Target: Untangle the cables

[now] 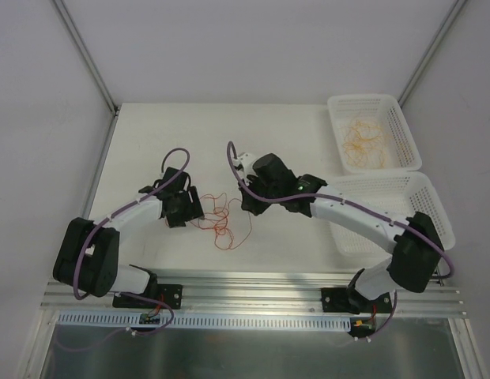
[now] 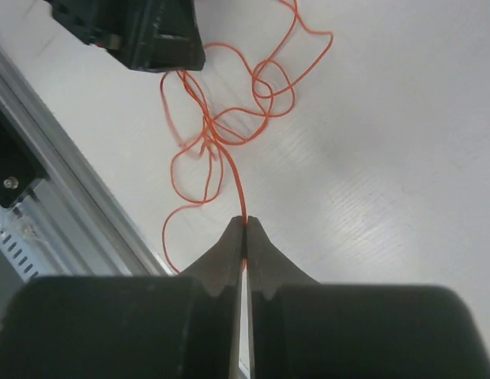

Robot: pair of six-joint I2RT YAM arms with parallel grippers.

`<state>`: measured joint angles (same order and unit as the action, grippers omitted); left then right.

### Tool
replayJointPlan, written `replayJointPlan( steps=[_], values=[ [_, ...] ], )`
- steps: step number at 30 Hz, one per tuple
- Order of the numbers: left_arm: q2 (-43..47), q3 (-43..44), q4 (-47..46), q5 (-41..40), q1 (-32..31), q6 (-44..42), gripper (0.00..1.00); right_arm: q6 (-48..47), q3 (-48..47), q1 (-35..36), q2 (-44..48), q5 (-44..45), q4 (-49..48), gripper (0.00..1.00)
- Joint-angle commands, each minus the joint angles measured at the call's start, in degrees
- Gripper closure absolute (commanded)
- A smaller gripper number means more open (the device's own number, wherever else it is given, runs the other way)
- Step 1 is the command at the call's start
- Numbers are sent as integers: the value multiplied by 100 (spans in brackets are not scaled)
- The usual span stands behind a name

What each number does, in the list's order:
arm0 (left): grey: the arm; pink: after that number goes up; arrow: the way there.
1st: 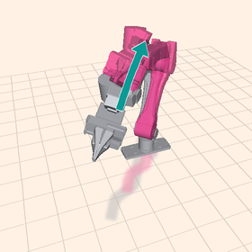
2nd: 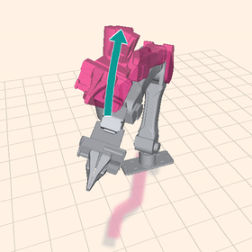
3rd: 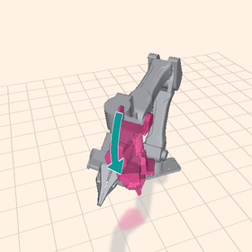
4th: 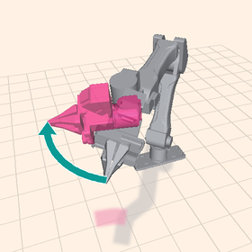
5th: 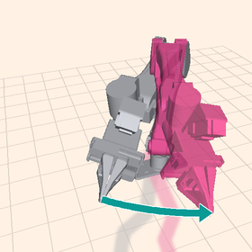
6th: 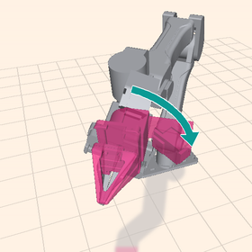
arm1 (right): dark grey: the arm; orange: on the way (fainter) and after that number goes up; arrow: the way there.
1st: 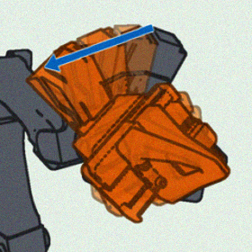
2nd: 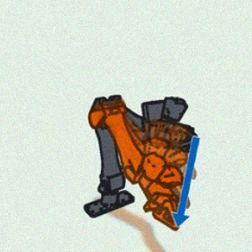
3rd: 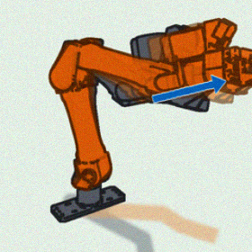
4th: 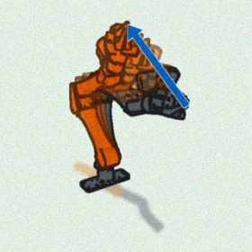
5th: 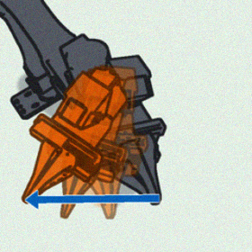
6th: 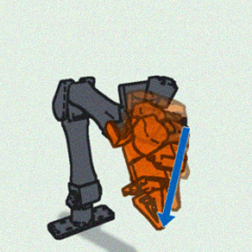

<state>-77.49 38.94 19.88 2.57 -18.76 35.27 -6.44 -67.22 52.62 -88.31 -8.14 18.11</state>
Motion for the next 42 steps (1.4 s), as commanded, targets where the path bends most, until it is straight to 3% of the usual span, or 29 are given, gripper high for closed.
replayJointPlan(
  steps=[1,14,25,30,33,38,42],
  values=[
    [-230,263,-10,-230,-22,200,34,-349,-457,3,743,295,763,99],
    [-925,483,-10,-230,-13,279,42,-1298,-2672,-278,2080,2209,2521,99],
    [-960,395,-10,-389,4,279,44,-1869,-3551,-867,3179,3669,1960,99],
    [-961,290,-10,-441,39,358,47,-2625,-3605,-868,3557,4935,1301,99],
    [-952,264,-10,-459,101,437,58,-2845,-3658,-867,3672,5199,1221,99],
    [-873,263,-2,-485,285,446,95,-3065,-3526,-859,3734,5655,1248,99],
    [-566,202,156,-521,890,507,100,-3171,-3543,-868,3812,5903,1283,100]
  ],
)
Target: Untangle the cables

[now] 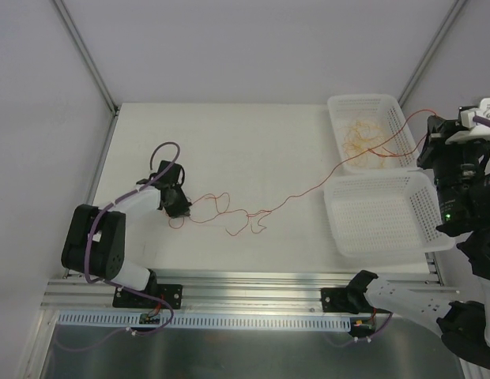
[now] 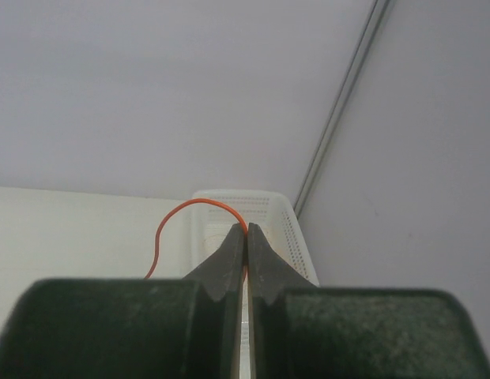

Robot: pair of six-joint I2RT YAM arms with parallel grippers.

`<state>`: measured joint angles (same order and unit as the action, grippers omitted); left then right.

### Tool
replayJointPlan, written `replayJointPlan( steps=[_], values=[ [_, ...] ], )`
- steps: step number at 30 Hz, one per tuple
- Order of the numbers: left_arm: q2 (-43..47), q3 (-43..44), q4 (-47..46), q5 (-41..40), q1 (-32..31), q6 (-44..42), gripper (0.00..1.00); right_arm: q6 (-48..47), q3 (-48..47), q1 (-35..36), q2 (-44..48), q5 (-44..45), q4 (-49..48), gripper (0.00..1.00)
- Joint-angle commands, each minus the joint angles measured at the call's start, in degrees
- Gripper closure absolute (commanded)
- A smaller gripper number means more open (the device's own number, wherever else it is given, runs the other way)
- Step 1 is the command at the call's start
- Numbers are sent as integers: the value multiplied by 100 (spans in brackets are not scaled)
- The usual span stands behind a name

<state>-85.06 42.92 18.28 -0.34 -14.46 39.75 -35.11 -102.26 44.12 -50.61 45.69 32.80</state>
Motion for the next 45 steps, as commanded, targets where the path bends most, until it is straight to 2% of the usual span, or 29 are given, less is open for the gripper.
replayJointPlan(
  steps=[1,5,10,18,22,26,28,29,32,33,36,37,38,40,41,43,45],
  values=[
    [261,-213,342,-221,618,68,100,-303,-49,-9,77,528,-186,99],
    [402,5,448,-221,1366,-54,100,-312,-75,-17,209,520,-125,99],
    [-107,594,684,-160,2077,-195,100,-303,-84,-9,332,502,60,99],
    [-941,1306,800,-397,2702,-301,100,-364,-250,-17,508,528,289,99],
    [-1136,1509,826,-134,2861,-318,100,-330,-312,-17,605,406,359,99],
    [-882,1527,826,367,2747,-397,100,-76,-295,-9,473,117,622,99],
    [-698,1509,826,517,2554,-502,90,57,-295,-9,325,-138,745,99],
    [-453,1466,826,700,2475,-625,81,170,-303,-9,263,-226,763,99],
    [100,1360,835,912,2071,-950,64,399,-505,-17,-27,-701,877,99],
    [269,1316,826,974,1948,-1003,52,435,-584,-17,-115,-806,930,99],
    [884,1184,826,1018,1464,-1293,34,549,-997,-9,-510,-1272,1071,99],
    [1025,1167,826,1036,1316,-1364,21,576,-1076,-17,-581,-1578,1088,99],
    [1296,1114,817,1062,1149,-1451,14,602,-1164,-9,-738,-1738,1097,99],
    [1535,1061,791,1420,1042,-1540,7,768,-1384,-17,-880,-2115,1080,99],
    [1727,1026,765,1570,972,-1636,2,839,-1428,-17,-959,-2569,1054,99],
    [1904,991,729,1729,901,-1750,1,1101,-1411,-17,-1126,-3307,923,100],
    [2168,929,712,1905,831,-1909,1,1313,-1271,-9,-1240,-3654,738,99]
  ],
)
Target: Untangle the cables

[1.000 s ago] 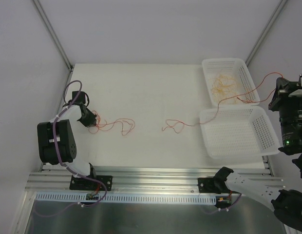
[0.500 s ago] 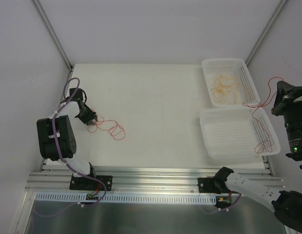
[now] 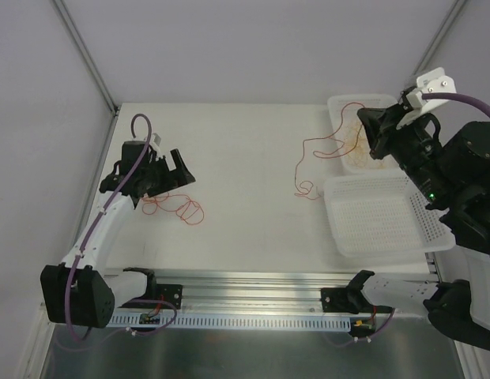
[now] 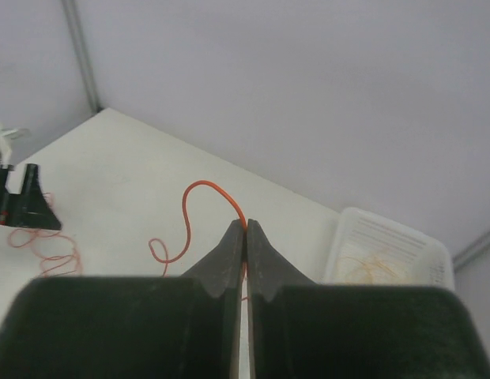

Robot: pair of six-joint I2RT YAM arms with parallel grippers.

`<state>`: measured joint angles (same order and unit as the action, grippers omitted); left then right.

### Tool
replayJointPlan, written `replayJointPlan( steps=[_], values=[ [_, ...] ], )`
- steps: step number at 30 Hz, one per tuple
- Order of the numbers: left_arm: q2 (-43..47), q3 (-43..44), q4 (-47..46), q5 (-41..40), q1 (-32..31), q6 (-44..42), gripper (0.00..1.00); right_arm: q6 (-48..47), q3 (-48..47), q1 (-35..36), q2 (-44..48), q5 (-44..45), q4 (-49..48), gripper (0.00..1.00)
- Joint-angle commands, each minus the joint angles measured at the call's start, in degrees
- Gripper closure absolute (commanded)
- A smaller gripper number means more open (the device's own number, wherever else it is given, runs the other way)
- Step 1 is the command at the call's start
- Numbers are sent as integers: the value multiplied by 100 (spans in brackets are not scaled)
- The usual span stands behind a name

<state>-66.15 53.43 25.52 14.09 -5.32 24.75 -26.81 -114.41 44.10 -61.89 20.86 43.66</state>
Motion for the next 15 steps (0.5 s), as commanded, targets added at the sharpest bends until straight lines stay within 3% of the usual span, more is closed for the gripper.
replayJointPlan(
  steps=[1,9,15],
  values=[
    [365,-148,-20,516,-92,-471,1,649,162,-6,-148,-1398,-541,99],
    [911,-605,-144,955,-214,-524,1,1511,1534,-15,-526,-1910,-1236,99],
    [1016,-1053,-380,1018,-706,-375,2,2125,3459,-94,-350,-1217,-1712,99]
  ],
)
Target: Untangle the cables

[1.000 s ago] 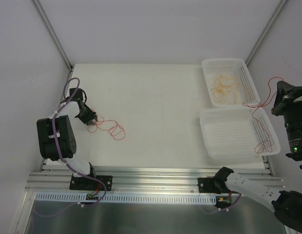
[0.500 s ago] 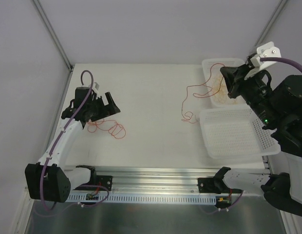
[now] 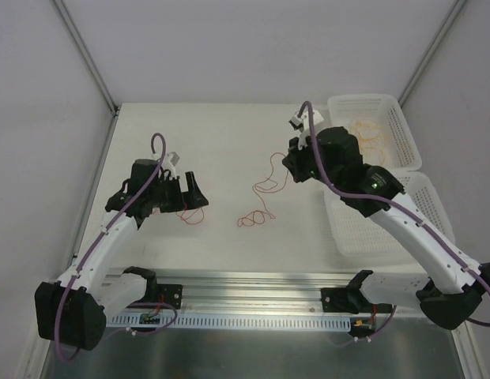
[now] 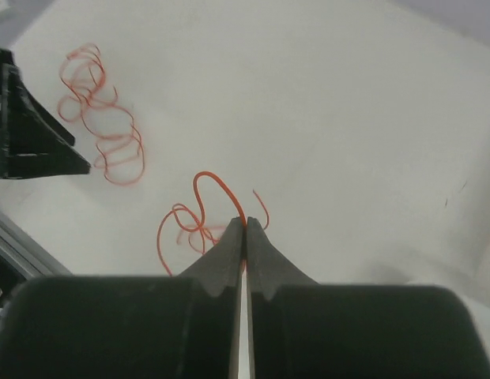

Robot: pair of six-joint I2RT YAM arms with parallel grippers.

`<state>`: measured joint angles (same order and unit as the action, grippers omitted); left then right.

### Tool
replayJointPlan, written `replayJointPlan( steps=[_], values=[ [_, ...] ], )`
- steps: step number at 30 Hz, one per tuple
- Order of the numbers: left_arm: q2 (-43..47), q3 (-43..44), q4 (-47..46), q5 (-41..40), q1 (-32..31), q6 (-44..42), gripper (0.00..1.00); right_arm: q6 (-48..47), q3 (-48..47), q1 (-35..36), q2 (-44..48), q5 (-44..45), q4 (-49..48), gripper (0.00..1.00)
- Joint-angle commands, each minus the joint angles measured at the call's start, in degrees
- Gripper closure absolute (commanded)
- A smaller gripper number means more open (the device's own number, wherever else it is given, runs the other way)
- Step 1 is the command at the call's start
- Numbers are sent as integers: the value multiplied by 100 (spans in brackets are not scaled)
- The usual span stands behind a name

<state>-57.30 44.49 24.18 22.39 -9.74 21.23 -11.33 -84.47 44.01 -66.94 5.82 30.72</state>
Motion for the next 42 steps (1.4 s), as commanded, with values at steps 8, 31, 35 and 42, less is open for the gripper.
replayJointPlan(
  steps=[8,31,35,42],
  values=[
    [-281,-178,-818,-252,-1450,-23,5,1634,1679,-560,453,920,-286,99],
    [-3102,894,-1355,-1983,-3570,-1376,30,2065,2171,-1351,911,789,145,99],
    [-3340,1009,-1381,-2212,-3623,-1438,37,2065,2171,-1413,875,692,101,99],
    [-3569,1176,-1443,-2204,-3658,-1473,64,2065,2127,-1500,779,543,66,99]
  ],
)
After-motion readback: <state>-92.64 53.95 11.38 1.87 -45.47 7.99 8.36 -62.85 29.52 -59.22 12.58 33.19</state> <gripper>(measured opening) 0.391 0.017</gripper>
